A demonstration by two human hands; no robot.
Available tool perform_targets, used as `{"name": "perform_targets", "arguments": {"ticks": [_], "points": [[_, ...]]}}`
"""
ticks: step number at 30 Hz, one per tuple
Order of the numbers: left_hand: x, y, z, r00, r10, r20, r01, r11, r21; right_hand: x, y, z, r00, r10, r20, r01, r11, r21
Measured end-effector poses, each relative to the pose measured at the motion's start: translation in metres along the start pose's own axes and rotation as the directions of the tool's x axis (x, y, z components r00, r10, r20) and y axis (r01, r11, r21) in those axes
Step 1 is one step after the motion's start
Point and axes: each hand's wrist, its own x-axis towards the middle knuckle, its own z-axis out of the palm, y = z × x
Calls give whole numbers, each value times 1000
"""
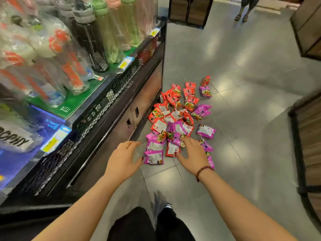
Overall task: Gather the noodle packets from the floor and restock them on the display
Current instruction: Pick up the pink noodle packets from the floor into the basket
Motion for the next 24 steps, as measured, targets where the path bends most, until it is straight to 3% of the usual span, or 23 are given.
{"name": "perform_targets", "arguments": {"ticks": [7, 18, 21, 24], "points": [[73, -29, -8, 995, -83, 56, 83, 997, 7, 89, -2, 7, 996, -21, 84, 24, 999, -33], [149, -60, 4, 969, -245, 33, 246, 966, -81, 206, -4, 19, 959, -109, 262, 126, 991, -49], [163, -59, 21, 927, -369, 66, 374, 922, -103, 244, 5, 23, 921, -125, 370, 159, 985, -61], [173, -56, 47, 830, -550, 89, 557, 813, -172, 281, 23, 34, 880, -152, 449, 193, 980, -47]]}}
